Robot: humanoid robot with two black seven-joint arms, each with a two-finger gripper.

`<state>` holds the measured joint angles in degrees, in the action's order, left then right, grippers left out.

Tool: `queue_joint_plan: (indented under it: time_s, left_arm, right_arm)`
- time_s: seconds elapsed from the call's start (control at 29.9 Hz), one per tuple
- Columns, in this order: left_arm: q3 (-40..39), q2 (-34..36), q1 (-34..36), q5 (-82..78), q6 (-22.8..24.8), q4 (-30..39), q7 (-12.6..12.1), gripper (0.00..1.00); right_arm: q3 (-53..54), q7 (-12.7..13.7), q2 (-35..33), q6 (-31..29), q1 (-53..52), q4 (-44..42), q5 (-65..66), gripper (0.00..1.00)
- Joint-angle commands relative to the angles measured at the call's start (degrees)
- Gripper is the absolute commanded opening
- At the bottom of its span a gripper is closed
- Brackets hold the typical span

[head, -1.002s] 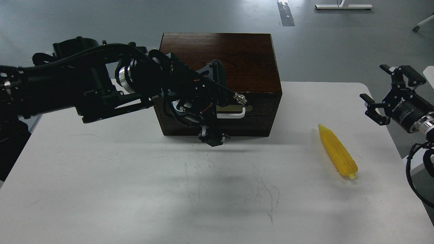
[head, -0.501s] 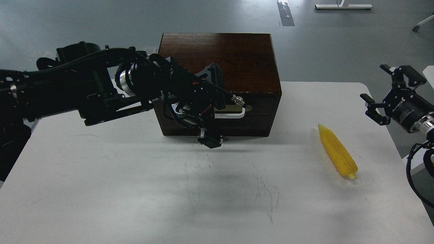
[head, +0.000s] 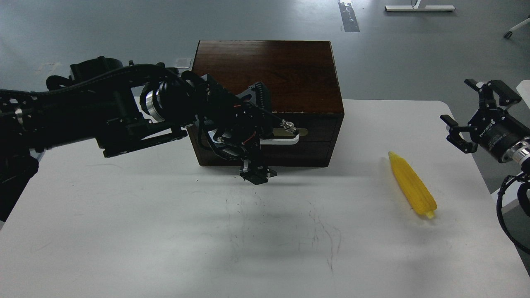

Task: Put corn in drawer with both arms
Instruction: 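Pull the drawer open toward the robot with the left gripper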

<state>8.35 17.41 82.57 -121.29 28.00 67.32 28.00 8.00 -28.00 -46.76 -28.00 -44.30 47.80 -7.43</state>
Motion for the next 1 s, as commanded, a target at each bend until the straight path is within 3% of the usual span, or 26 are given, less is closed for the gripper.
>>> queue_joint_plan:
  time_s: [0.0,0.43,0.97]
  left_arm:
    - [0.17,-0.01,-0.04,0.0,0.0,0.09,0.0,0.98]
    - [2.11,-0.01,0.05,0.18,0.0,1.67,0.0,0.98]
    - [2.2,1.66,0.75,0.18,0.0,10.98,0.0,0.98]
  right_arm:
    - [0.0,0.0,0.0,0.0,-0.08,-0.25,-0.05,1.0]
    - [0.09,0.0,0.0,0.0,0.01,-0.34,-0.05,1.0]
    - [0.09,0.0,0.0,0.0,-0.08,-0.34,-0.04,1.0]
